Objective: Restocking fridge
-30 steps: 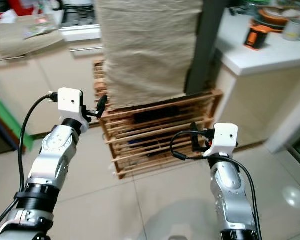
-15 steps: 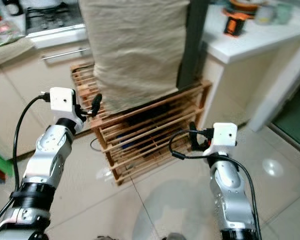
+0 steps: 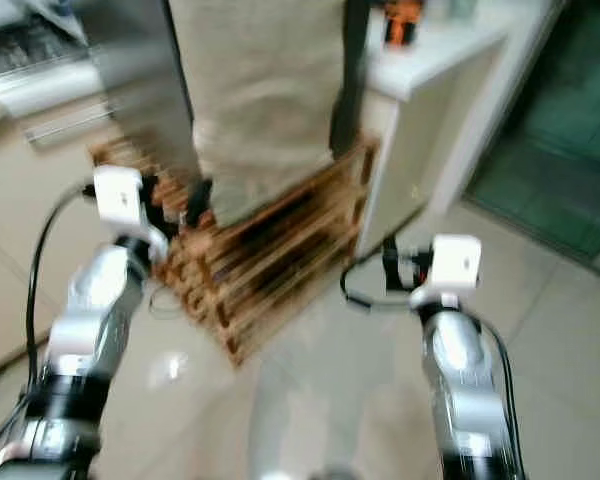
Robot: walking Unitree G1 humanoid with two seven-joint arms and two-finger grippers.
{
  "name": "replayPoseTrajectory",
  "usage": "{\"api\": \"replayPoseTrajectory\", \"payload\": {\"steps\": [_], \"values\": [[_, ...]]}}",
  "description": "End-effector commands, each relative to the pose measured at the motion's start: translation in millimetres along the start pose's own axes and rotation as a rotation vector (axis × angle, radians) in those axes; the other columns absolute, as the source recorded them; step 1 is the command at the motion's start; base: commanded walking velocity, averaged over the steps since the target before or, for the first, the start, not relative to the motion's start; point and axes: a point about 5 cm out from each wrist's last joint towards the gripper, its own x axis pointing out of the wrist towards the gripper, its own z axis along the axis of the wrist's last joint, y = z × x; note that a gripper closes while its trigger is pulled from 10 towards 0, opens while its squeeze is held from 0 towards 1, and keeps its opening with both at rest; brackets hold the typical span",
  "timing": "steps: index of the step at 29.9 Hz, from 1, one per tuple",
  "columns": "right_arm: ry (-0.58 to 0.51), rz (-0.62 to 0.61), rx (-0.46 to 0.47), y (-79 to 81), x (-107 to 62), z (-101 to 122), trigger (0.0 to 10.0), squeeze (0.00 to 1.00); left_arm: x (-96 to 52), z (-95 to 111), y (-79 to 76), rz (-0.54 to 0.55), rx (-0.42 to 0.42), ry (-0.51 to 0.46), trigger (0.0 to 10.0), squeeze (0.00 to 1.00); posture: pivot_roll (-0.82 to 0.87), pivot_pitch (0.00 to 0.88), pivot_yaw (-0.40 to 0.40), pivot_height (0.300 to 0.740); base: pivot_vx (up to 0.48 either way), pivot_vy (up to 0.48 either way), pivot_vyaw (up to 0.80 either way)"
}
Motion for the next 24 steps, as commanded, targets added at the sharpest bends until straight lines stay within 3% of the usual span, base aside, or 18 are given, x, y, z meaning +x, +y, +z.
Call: {"api": "replayPoseTrajectory", "payload": {"steps": [1, 4, 8, 11, 14, 15, 17, 18, 19, 20, 24], "values": [[-0.036, 0.017, -0.001, 5.5, 3.2, 8, 10.0, 0.0, 0.3, 8, 6.4, 0.011, 0.017, -0.029, 10.0, 0.0, -0.18, 0.0, 0.046, 0.74, 0.0, 0.48, -0.74], [-0.111, -0.035, -0.03, 2.6, 4.8, 20, 10.0, 0.0, 1.9, 9, 4.6, 0.006, 0.015, -0.038, 10.0, 0.0, -0.18, 0.0, 0.046, 0.74, 0.0, 0.48, -0.74], [-0.255, -0.141, -0.098, -0.6, 6.7, 54, 10.0, 0.0, 5.8, 15, 2.8, -0.005, 0.005, -0.053, 10.0, 0.0, -0.18, 0.0, 0.048, 0.74, 0.0, 0.48, -0.74], [-0.235, -0.241, -0.117, -5.3, 8.4, 58, 10.0, 0.0, 9.4, 15, 2.1, -0.012, -0.002, -0.041, 10.0, 0.0, -0.19, 0.0, 0.049, 0.736, 0.0, 0.48, -0.41], [-0.229, -0.226, -0.116, -3.1, 8.7, 57, 10.0, 0.0, 10.2, 15, 1.6, -0.017, 0.004, -0.032, 10.0, 0.0, -0.19, 0.0, 0.05, 0.736, 0.0, 0.48, -0.44], [-0.226, -0.223, -0.109, -1.9, 8.3, 56, 10.0, 1.0, 11.0, 14, 1.5, -0.011, 0.01, -0.025, 10.0, 0.0, -0.19, 0.0, 0.05, 0.736, 0.0, 0.48, 0.0], [-0.206, -0.222, -0.118, 0.7, 8.6, 52, 10.0, 1.0, 12.9, 12, 0.6, 0.005, 0.029, -0.01, 10.0, 0.0, -0.19, 0.0, 0.048, 0.736, 0.0, 0.24, 0.0], [-0.189, -0.226, -0.126, 2.0, 8.8, 50, 10.0, 0.58, 14.1, 13, -0.9, 0.012, 0.043, -0.013, 10.0, 0.0, -0.19, 0.0, 0.047, 0.736, 0.0, 0.0, 0.0], [-0.189, -0.226, -0.126, 2.0, 8.8, 50, 10.0, 0.58, 14.1, 13, -0.9, 0.012, 0.043, -0.013, 10.0, 0.0, -0.19, 0.0, 0.047, 0.736, 0.0, 0.0, 0.0], [-0.186, -0.23, -0.122, 2.6, 9.3, 51, 10.0, 0.0, 14.7, 15, -2.5, 0.013, 0.038, -0.025, 10.0, 0.0, -0.19, 0.0, 0.047, 0.736, 0.0, 0.0, 0.0], [-0.219, -0.193, -0.123, 8.8, 10.7, 58, 10.0, 0.0, 15.7, 25, -3.1, 0.038, 0.0, -0.065, 10.0, 0.0, -0.19, 0.0, 0.044, 0.736, 0.108, 0.0, 0.0]]}}
